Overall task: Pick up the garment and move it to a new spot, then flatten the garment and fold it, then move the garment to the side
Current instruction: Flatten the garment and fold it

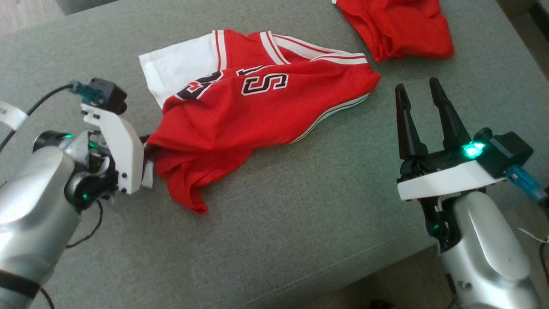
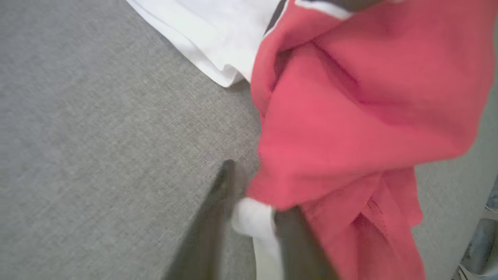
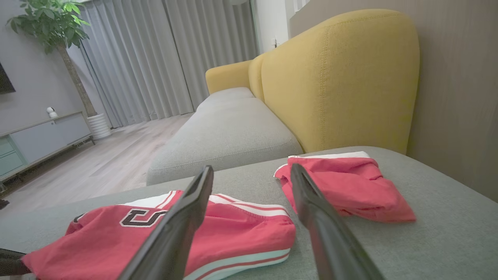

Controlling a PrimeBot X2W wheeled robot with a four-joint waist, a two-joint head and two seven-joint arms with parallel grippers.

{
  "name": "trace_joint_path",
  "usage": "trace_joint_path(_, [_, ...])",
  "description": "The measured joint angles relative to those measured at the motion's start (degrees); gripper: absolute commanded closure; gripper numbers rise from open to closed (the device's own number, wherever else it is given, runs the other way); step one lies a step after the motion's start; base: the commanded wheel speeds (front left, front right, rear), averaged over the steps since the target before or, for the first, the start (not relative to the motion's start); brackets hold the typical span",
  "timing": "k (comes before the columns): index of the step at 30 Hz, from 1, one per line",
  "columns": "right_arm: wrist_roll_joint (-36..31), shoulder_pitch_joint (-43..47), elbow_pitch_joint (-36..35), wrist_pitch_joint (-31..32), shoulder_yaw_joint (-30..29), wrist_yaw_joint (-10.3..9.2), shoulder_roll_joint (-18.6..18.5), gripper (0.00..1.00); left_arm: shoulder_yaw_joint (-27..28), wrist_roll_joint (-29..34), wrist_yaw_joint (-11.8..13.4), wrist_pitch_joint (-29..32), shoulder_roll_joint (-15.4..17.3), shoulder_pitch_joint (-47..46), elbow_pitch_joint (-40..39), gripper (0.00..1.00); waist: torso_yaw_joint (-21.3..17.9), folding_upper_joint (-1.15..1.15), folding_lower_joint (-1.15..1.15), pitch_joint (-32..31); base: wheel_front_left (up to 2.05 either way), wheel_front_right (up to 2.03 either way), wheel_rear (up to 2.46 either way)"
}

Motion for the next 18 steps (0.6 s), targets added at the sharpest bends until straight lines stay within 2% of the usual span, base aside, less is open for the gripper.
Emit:
trace_joint_path(6, [-0.04, 0.18, 0.55, 0.0, -0.92, 0.0, 0.29, 0.0, -4.15, -2.43, 0.01, -1.56, 0.98, -2.69, 0.32, 1.0, 1.12, 0.0, -0.01, -1.63, 0.0, 0.0, 0.0])
trace_joint_path(13, [-0.22, 0.39, 1.12, 0.0, -0.24, 0.0, -0.43, 0.0, -6.0, -2.08, 0.0, -5.52, 2.52, -7.27, -3.45, 1.0, 4.0, 0.0, -0.01, -4.89, 0.0, 0.0, 0.0])
trace_joint_path(16, [-0.2, 1.07, 1.26, 0.0, -0.14, 0.0, -0.99, 0.0, -6.06, -2.47, 0.01, -5.13, 3.03, -8.06, -5.89, 1.0, 5.41, 0.0, -0.01, -6.46, 0.0, 0.0, 0.0])
trace_joint_path(18, [-0.2, 1.97, 1.92, 0.0, -0.14, 0.0, -1.04, 0.0, -7.38, -4.0, 0.01, -2.37, 3.53, -7.58, -8.81, 1.0, 6.25, 0.0, -0.01, -7.54, 0.0, 0.0, 0.0])
